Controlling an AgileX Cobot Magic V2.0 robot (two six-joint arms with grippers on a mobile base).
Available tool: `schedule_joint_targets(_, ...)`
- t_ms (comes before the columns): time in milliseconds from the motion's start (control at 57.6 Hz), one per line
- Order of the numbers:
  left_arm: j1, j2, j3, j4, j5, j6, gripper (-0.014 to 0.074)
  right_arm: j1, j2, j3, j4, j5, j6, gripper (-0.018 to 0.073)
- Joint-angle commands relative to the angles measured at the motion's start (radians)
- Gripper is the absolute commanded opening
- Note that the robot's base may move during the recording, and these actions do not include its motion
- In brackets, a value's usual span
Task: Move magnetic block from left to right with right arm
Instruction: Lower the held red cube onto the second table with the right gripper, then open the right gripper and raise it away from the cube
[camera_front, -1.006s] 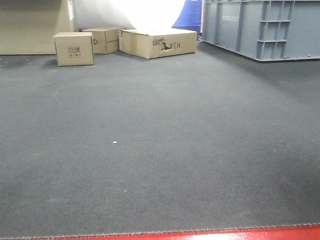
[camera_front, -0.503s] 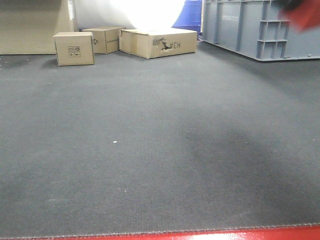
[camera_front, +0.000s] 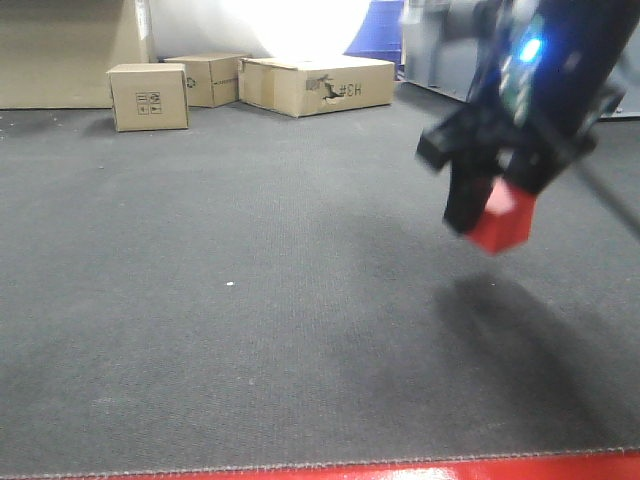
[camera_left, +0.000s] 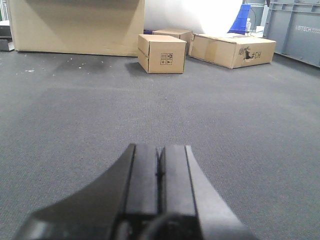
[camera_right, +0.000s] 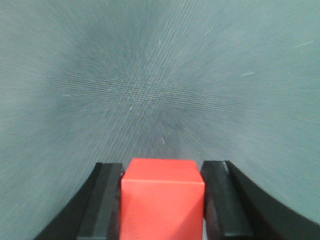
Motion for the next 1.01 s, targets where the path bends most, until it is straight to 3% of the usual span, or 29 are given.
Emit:
schedule_joint_targets(0, 0.002, -0.009, 0.008, -0.005, -0.083, -0.006, -0.0126, 0.001, -0.011, -0.038, -0.003, -0.051, -0.011, 0.0195)
schedule_joint_targets(139, 0.002, -0.009, 0.008, -0.005, -0.083, -0.006, -0.0126, 0.001, -0.001, -0.038, -0.003, -0.051, -0.011, 0.0246)
schedule_joint_targets(330, 0.002, -0.009, 0.008, -0.005, -0.083, -0.006, -0.0126, 0.001, -0.006, -0.038, -0.003, -0.051, -0.005, 0.0622)
schedule_joint_targets(364, 0.002, -0.009, 0.008, -0.005, -0.083, -0.006, -0.0126, 0.001, -0.009, -0.038, -0.003, -0.051, -0.005, 0.0652)
schedule_joint_targets(572, 0.002, -0.009, 0.008, -0.005, -0.083, -0.006, -0.0126, 0.001, -0.093, -0.038, 0.004, -0.042, -0.004, 0.0624)
schedule_joint_targets(694, 0.002, -0.009, 0.008, -0.005, -0.083, -0.006, -0.0126, 0.001, -0.183, -0.038, 0.056, -0.034, -0.004, 0.0587)
schedule_joint_targets(798, 0.002, -0.009, 0.008, -0.005, -0.083, -0.006, -0.0126, 0.001, -0.270, -0.029, 0.081, -0.026, -0.004, 0.0452)
schedule_joint_targets(989, 0.002, -0.009, 0.008, -0.005, -0.083, -0.006, -0.0126, 0.001, -0.465, 0.060, 0.082, -0.042, -0.004, 0.0105)
